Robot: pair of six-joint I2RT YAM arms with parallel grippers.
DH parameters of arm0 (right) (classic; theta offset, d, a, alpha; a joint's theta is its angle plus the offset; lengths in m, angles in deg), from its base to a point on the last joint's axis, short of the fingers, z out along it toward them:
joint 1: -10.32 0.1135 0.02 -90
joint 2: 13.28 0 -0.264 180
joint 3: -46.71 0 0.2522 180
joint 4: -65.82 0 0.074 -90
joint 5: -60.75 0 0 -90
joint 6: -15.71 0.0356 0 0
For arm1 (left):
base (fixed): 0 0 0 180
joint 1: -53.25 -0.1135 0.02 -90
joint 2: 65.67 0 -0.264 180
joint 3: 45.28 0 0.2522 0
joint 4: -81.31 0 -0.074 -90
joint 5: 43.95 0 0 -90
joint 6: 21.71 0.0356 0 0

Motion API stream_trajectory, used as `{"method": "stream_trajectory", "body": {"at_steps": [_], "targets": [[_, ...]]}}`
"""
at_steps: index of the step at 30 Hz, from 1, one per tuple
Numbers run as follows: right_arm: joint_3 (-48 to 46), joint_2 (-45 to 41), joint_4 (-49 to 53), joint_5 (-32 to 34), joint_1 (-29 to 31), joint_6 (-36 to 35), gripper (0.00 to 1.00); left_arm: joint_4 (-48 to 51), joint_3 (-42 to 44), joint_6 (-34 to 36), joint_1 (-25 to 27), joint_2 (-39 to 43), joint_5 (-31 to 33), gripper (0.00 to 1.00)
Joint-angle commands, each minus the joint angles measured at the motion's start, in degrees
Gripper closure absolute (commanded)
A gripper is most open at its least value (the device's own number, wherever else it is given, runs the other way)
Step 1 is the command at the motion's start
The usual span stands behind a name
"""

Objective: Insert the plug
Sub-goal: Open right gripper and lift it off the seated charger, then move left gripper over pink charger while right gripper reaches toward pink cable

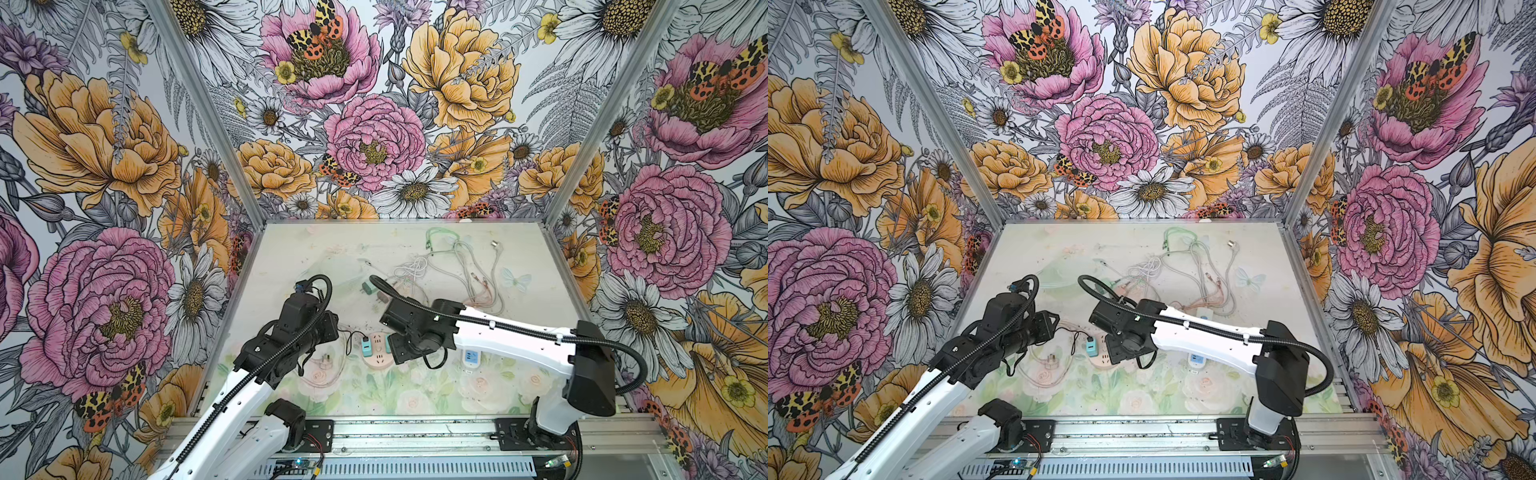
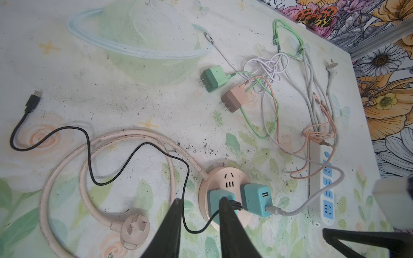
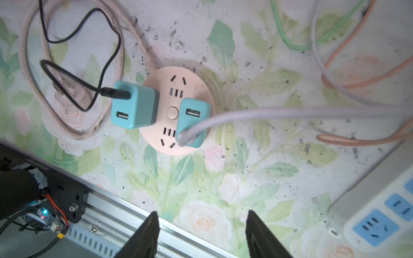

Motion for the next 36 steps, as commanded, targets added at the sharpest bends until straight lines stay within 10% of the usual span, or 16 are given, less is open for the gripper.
{"method": "stream_trajectory", "body": {"at_steps": [1, 11, 26, 36], "targets": [[-3.5, -8.2, -0.3, 5.1, -1.8, 0.0, 0.36, -1.0, -0.3, 1.3, 0.0, -0.3, -2.1, 0.68], [-14.4, -29.1, -1.5, 8.5, -21.0, -4.2, 0.33, -1.0, -9.9, 2.1, 10.4, -5.1, 3.3, 0.64], [-21.4, -29.0, -15.3, -5.6, -43.3, -10.8, 0.32, -3.7, -34.3, 4.4, 18.7, -41.6, 6.6, 0.6], [-21.9, -20.9, -21.5, -16.4, -46.4, -10.6, 0.43, -5.5, -51.0, 6.1, 17.0, -64.7, 2.3, 0.6]]}}
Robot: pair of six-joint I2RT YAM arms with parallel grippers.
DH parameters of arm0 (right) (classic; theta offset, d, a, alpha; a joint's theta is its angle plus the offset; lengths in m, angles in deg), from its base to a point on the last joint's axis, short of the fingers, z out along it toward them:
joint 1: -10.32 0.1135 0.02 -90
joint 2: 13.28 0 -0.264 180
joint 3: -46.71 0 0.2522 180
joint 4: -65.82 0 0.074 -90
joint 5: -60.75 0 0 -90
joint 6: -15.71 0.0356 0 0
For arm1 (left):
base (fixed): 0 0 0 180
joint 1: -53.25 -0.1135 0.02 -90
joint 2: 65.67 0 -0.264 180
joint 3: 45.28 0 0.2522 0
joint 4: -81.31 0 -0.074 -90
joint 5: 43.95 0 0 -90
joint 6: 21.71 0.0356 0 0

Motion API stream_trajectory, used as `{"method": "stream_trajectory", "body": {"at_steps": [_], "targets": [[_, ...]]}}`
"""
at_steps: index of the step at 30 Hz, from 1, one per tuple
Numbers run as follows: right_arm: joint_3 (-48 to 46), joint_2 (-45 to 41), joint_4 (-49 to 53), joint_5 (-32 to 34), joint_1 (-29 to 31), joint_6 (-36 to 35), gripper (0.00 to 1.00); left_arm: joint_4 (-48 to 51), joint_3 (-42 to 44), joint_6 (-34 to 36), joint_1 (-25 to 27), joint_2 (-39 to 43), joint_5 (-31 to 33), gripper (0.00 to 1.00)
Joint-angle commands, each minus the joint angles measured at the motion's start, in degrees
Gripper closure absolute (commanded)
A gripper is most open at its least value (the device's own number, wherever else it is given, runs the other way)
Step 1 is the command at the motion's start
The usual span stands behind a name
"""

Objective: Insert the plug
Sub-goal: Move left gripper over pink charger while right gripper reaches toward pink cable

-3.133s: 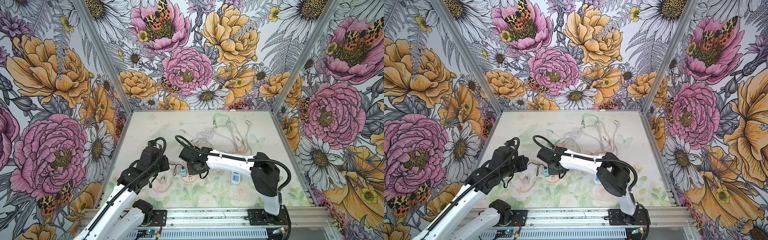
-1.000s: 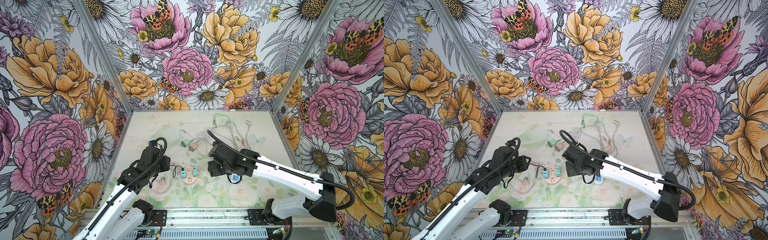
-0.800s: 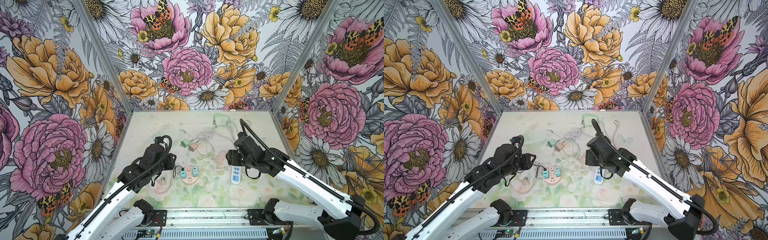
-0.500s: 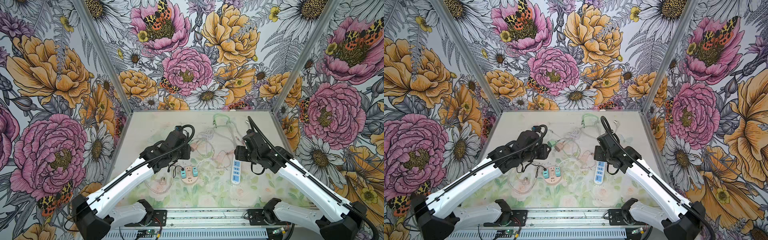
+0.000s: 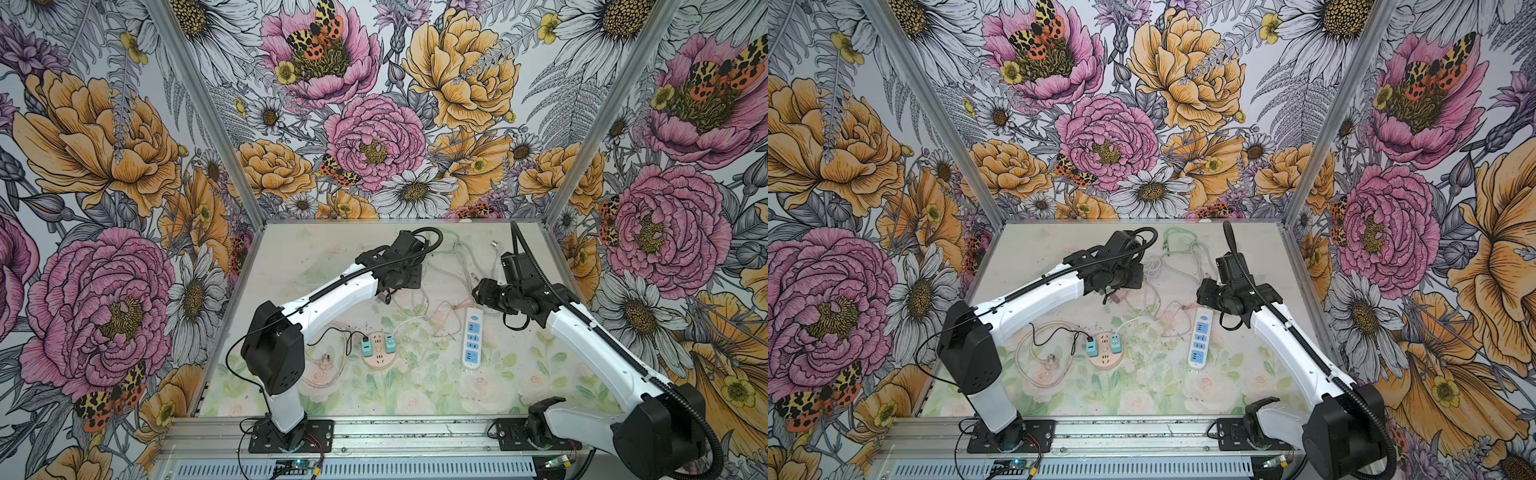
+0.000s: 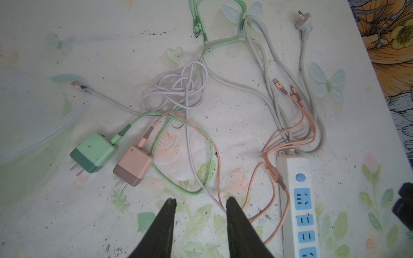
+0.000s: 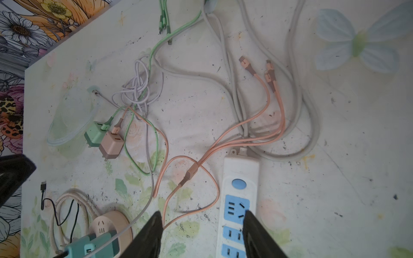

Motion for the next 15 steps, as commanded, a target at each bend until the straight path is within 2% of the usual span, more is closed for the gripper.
{"method": "stream_trajectory", "body": {"at_steps": [1, 8, 15], "targets": [[-0.1, 2.0, -4.6, -6.4, -0.1, -0.1, 0.44, -1.2, -4.0, 0.3, -1.4, -5.3, -3.3, 0.6], [1.7, 6.8, -7.1, -9.7, 0.6, 0.9, 0.49, -1.2, -4.2, -1.5, -2.3, -9.9, -4.3, 0.61], [4.6, 10.9, -9.7, -10.3, 2.6, 1.2, 0.53, -1.2, -1.4, -2.4, -3.8, -9.4, -2.1, 0.62]]}}
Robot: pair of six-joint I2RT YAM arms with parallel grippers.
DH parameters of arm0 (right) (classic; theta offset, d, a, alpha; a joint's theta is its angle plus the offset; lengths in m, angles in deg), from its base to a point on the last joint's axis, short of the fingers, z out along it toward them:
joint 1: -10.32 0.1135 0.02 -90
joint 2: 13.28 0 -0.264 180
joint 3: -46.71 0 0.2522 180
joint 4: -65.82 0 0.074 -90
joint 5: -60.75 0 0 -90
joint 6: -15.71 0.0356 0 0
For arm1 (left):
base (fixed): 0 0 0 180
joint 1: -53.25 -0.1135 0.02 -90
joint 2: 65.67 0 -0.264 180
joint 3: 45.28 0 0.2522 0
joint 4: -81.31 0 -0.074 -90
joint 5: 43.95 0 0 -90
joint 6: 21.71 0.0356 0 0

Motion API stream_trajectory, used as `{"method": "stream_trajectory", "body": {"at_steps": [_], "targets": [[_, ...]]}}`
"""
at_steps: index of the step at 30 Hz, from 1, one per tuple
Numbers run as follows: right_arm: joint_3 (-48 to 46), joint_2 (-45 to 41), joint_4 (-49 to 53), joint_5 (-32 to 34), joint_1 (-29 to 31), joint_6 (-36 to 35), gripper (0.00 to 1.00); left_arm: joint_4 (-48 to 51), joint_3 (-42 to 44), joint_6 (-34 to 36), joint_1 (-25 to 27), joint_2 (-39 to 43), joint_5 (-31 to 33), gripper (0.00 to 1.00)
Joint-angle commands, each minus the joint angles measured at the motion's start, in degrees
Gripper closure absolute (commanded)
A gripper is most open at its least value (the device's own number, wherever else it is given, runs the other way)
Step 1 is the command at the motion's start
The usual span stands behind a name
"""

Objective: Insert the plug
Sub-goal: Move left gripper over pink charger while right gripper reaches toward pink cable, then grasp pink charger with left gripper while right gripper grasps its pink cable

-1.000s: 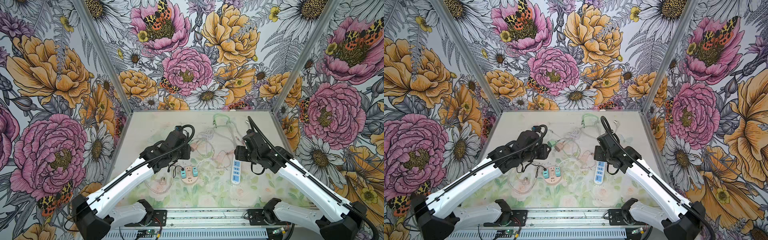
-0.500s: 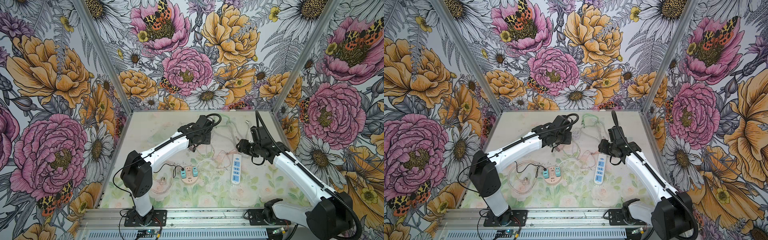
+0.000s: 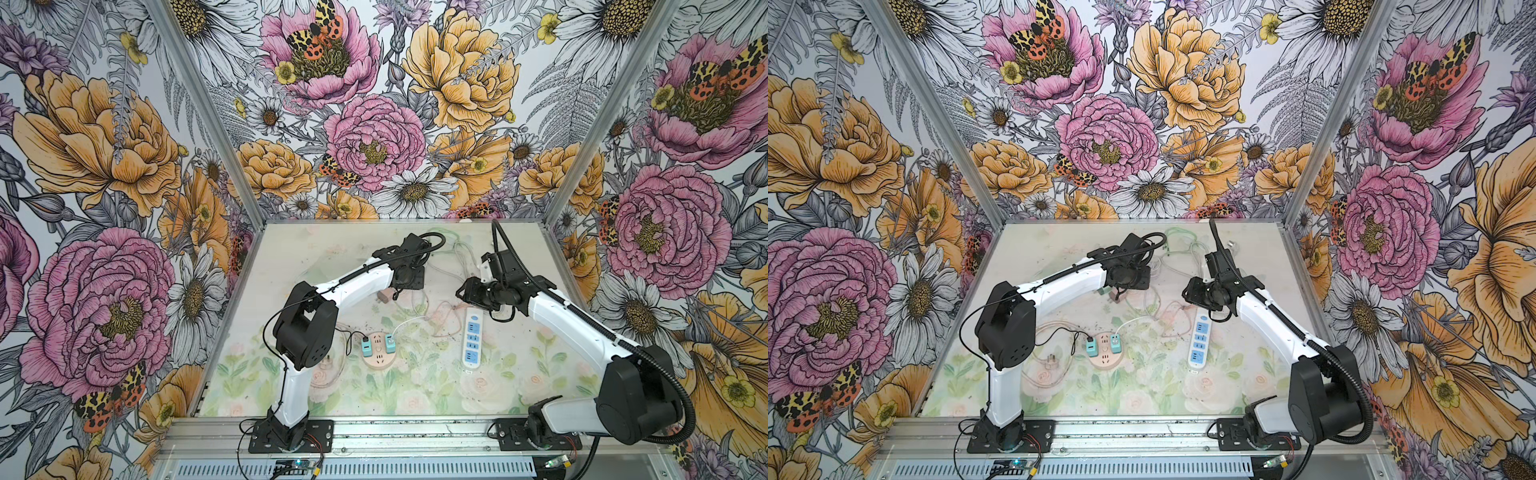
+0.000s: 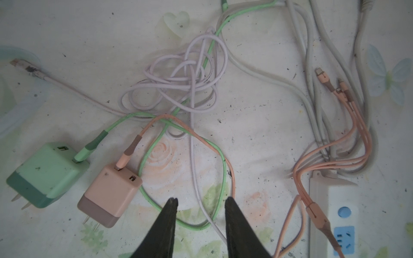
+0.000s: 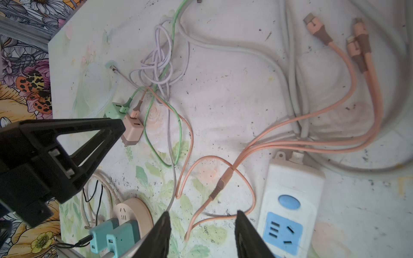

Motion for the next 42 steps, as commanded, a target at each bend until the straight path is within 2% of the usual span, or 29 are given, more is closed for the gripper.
{"method": "stream_trajectory", "body": {"at_steps": [1, 10, 16, 27, 36, 38, 39, 42], "targets": [[3.4, 2.0, -3.8, -1.1, 1.7, 0.3, 0.54, -0.2, 2.1, -1.4, -1.4, 1.7, 0.4, 0.63], [6.5, 9.5, -4.4, -0.1, 6.0, 1.3, 0.55, -0.6, 4.5, -0.8, -0.1, 2.8, -4.0, 0.64], [6.2, 13.9, -4.5, -0.5, 6.9, 3.1, 0.52, -0.6, 6.2, -1.2, 0.1, 5.4, -3.6, 0.64], [4.3, 16.0, -4.4, -0.1, 7.7, 4.3, 0.48, -0.6, 9.0, -1.5, -0.6, 9.5, -1.9, 0.64], [6.0, 20.1, -4.5, 0.1, 9.6, 4.9, 0.49, -0.6, 9.6, -1.4, -1.2, 12.2, -1.2, 0.64], [6.9, 21.1, -4.5, 0.5, 9.6, 5.1, 0.56, -0.6, 10.0, -1.4, -1.5, 12.4, -1.1, 0.64], [7.5, 21.7, -4.5, 0.9, 9.7, 5.2, 0.64, -0.6, 10.1, -1.3, -1.6, 12.5, -1.0, 0.64], [9.3, 22.7, -4.4, 1.5, 9.6, 5.1, 1.0, -0.6, 10.8, -1.4, -1.9, 12.9, -0.9, 0.64]]}}
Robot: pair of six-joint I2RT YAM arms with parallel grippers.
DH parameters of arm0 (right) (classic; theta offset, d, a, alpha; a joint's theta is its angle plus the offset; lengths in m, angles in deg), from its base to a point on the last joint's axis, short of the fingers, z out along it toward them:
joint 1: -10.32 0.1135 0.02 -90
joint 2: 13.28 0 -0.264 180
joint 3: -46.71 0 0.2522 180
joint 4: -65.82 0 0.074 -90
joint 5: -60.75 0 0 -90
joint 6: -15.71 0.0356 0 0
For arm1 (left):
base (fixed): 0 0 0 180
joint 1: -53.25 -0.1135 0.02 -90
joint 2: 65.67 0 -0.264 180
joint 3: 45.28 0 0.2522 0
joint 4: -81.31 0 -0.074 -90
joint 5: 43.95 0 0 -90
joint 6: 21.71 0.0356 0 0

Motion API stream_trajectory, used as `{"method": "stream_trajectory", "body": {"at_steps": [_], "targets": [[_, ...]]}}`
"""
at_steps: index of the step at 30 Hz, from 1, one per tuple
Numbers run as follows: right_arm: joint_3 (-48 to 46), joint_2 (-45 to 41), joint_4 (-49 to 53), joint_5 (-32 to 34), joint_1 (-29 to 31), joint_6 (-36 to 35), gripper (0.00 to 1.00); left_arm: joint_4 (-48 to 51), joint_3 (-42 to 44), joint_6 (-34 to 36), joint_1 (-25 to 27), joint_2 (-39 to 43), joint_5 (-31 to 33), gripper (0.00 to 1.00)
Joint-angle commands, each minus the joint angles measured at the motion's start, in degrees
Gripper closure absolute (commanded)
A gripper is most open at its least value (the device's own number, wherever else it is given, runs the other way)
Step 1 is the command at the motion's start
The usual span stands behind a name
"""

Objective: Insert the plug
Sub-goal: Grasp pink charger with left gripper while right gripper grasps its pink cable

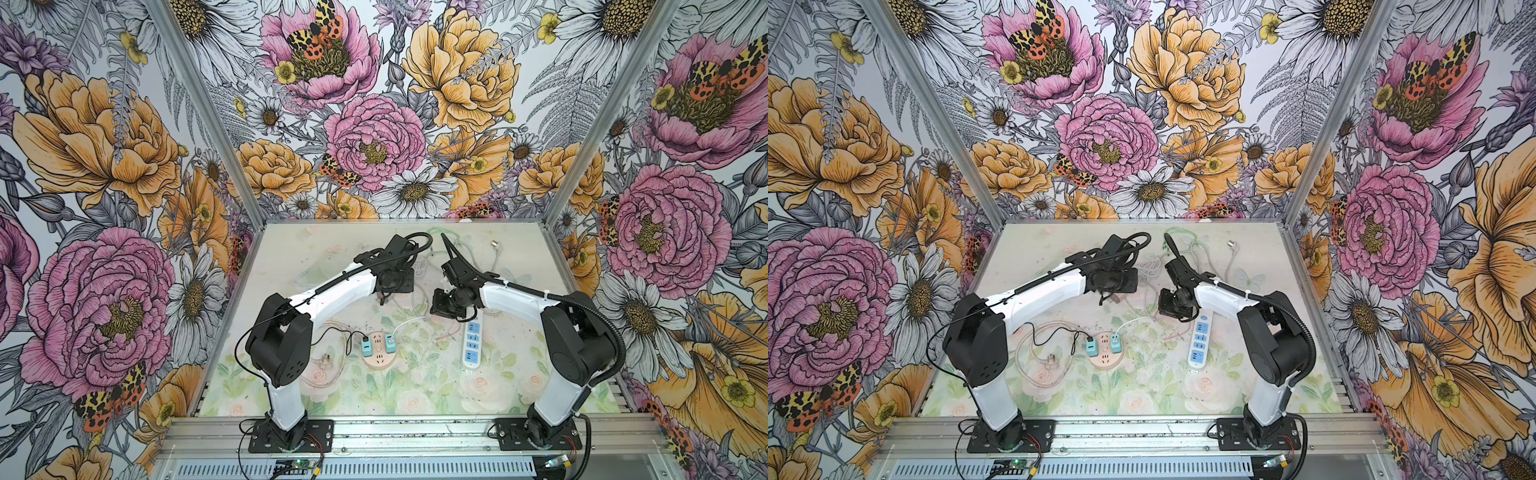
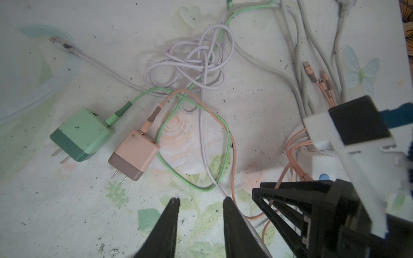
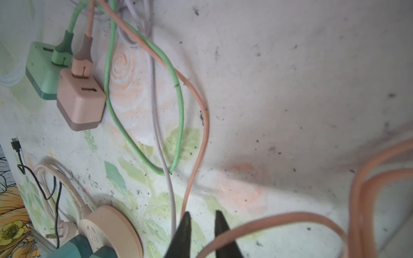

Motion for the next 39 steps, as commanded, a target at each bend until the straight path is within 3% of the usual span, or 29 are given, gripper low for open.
{"method": "stream_trajectory", "body": {"at_steps": [1, 13, 18, 23, 27, 32, 39], "targets": [[3.2, 0.6, -0.8, 1.4, -0.1, -0.3, 1.0, -0.5, 1.5, -0.3, -0.7, 1.8, 1.4, 0.64], [9.5, -9.6, 6.4, 11.7, -5.8, -6.5, 1.0, -0.5, 1.7, 0.9, -1.8, 1.2, 1.4, 0.64], [10.7, -11.4, 7.4, 11.8, -8.3, -7.8, 1.0, 0.1, 1.9, 3.2, -2.0, -0.5, 2.6, 0.54], [11.2, -11.4, 7.8, 11.6, -9.1, -8.4, 1.0, 2.5, 1.7, 5.3, -2.3, -5.5, 8.0, 0.48], [11.3, -11.8, 7.9, 12.0, -9.8, -8.5, 1.0, 2.6, 1.5, 6.8, -3.0, -8.3, 8.1, 0.46], [10.8, -12.3, 8.0, 11.7, -10.3, -8.8, 1.0, 2.5, 1.1, 9.6, -3.1, -9.9, 13.0, 0.43], [9.9, -12.2, 8.0, 11.5, -10.5, -8.9, 1.0, 2.3, -0.5, 13.0, -3.4, -12.8, 11.4, 0.42]]}}
